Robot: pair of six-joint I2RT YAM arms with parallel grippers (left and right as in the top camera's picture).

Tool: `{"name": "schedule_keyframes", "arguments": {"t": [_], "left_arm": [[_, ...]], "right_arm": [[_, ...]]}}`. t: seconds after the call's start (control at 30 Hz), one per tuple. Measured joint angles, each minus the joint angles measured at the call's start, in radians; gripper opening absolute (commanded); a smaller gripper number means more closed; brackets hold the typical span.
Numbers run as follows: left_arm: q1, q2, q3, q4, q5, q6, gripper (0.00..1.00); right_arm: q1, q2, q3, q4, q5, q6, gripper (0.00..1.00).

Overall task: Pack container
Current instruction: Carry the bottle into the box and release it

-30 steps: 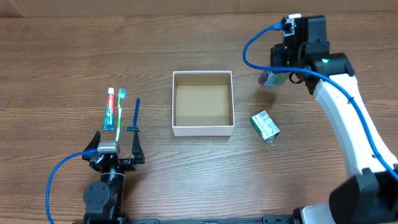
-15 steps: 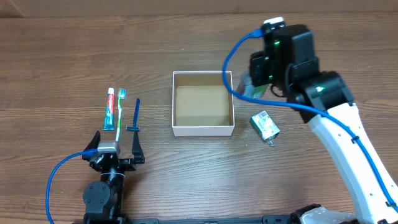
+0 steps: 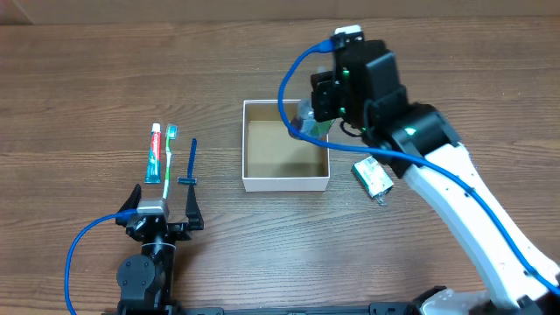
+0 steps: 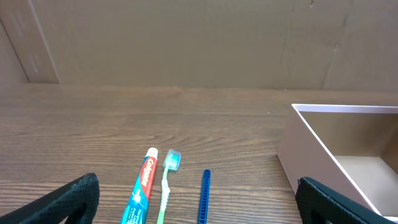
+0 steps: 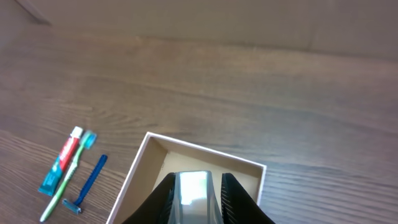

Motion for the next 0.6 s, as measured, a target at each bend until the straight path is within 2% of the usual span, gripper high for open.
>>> {"name": "schedule_keyframes", "arguments": {"t": [0.17, 0.6], "left_arm": [[0.0, 0.0, 0.0, 0.0, 0.0, 0.0, 1.0], [0.0, 0.0, 0.0, 0.0, 0.0, 0.0, 1.0]], "right_arm": [[0.003, 0.114, 0.0, 0.052, 0.002, 0.009, 0.23], [0.003, 0.237, -0.001, 0.127, 0.056, -0.012, 0.23]]}}
